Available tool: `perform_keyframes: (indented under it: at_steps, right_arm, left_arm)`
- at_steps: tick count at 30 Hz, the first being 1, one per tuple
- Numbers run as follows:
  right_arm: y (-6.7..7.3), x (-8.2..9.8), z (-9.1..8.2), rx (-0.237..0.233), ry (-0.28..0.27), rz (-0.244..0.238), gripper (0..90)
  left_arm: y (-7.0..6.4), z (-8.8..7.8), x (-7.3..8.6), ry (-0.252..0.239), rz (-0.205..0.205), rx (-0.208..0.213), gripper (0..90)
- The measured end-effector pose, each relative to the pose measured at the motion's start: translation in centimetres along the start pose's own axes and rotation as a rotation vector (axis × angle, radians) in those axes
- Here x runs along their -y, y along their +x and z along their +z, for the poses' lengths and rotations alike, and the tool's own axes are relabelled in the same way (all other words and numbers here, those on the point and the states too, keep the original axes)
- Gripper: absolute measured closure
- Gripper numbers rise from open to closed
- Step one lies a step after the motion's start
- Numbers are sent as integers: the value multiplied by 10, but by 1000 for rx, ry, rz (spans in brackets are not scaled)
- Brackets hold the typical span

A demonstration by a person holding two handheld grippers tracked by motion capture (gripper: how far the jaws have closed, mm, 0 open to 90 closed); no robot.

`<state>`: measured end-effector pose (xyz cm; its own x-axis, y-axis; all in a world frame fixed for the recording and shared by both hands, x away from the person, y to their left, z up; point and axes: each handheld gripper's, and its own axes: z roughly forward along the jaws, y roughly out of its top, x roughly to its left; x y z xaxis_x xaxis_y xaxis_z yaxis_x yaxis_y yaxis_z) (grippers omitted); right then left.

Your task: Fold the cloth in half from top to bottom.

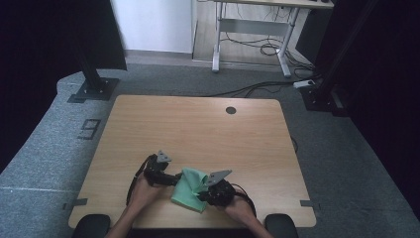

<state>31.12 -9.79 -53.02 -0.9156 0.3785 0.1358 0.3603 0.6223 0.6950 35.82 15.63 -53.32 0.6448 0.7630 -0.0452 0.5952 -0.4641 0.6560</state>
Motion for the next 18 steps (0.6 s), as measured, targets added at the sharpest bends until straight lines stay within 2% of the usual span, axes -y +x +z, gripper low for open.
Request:
perform_keyframes:
  at_steps: [2, 4, 8, 13, 18]
  right_arm:
    - [-3, -1, 1, 16, 4, -4, 849]
    - [-6, -2, 2, 31, 4, -6, 850]
    - [-15, -4, 2, 61, 4, 0, 852]
    - [-30, -10, 3, 110, 14, -8, 852]
    - [-54, -18, 4, 184, 29, 0, 852]
  left_arm:
    - [-2, 2, 2, 24, 12, 18, 126]
    - [-3, 6, 3, 52, 34, 16, 125]
    - [-2, 12, -2, 49, 42, -6, 112]
    - [4, 22, -10, 23, 5, -31, 103]
    - [15, 32, -22, 15, -19, -53, 95]
